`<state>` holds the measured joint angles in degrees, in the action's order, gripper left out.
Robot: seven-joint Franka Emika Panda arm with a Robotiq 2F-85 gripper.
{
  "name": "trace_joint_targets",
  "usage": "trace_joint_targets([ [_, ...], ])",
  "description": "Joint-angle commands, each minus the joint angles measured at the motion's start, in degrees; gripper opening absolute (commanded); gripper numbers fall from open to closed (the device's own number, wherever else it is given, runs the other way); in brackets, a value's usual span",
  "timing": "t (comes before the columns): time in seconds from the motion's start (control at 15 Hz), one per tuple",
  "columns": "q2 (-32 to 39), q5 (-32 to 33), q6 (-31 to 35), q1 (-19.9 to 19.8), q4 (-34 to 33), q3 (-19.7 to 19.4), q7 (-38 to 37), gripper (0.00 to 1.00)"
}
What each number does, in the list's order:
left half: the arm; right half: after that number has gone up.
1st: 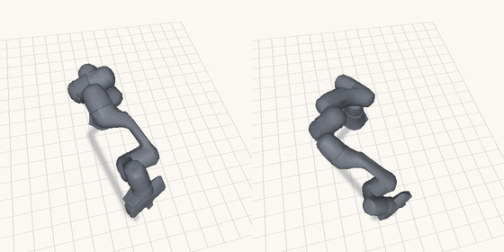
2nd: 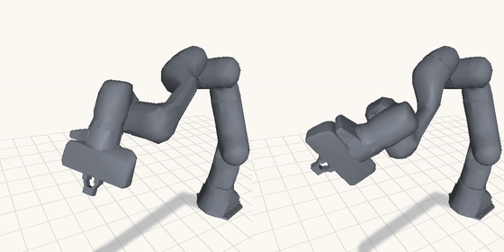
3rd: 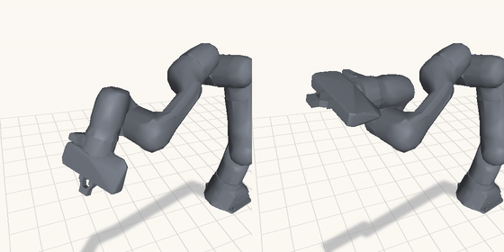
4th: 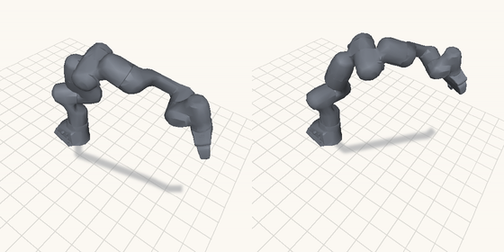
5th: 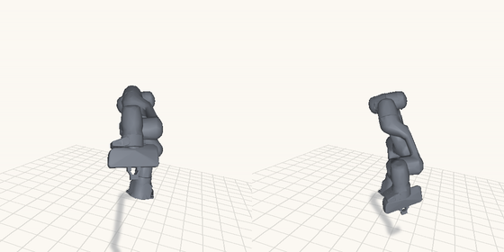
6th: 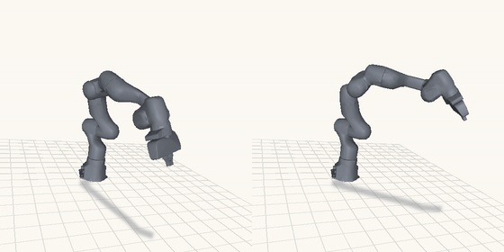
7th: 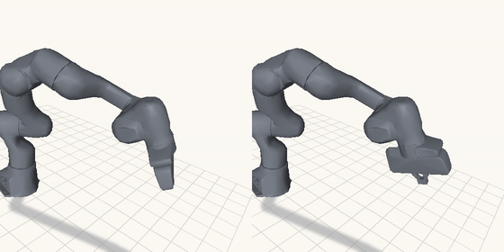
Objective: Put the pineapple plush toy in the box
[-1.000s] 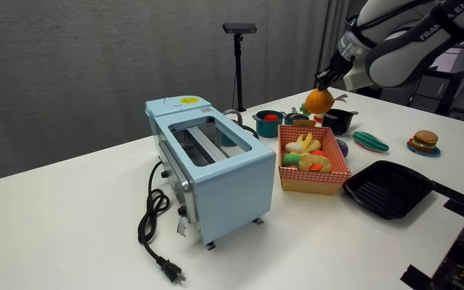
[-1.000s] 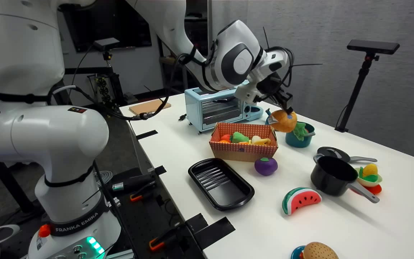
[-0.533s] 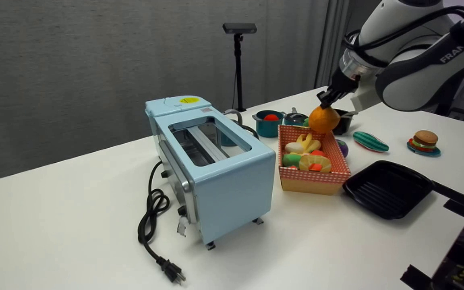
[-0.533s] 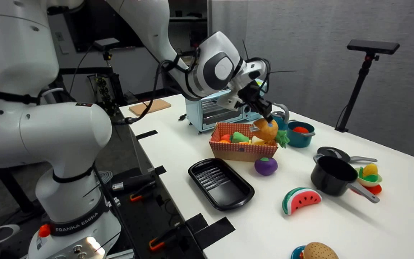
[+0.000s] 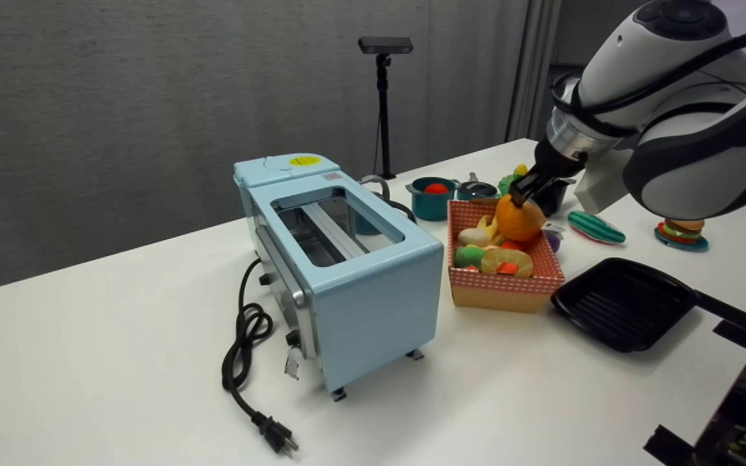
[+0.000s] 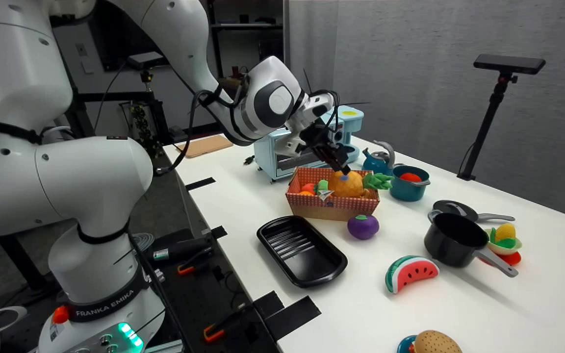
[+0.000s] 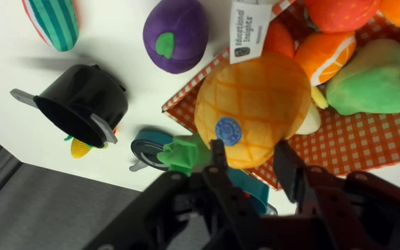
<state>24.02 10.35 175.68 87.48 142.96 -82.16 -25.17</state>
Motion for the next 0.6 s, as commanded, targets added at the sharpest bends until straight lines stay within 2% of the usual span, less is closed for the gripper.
trace_joint_targets([
  [0.0, -0.9, -0.5, -1.0, 3.1, 1.4, -3.8, -0.4, 0.75],
  [0.2, -0.7, -0.5, -1.1, 4.5, 2.0, -6.0, -0.4, 0.97],
  [0.27, -1.0, -0.5, -0.9, 5.2, 2.3, -6.9, -0.2, 1.00],
  [0.53, -2.3, -1.0, 1.1, 12.6, 4.3, -14.6, 0.1, 1.00],
])
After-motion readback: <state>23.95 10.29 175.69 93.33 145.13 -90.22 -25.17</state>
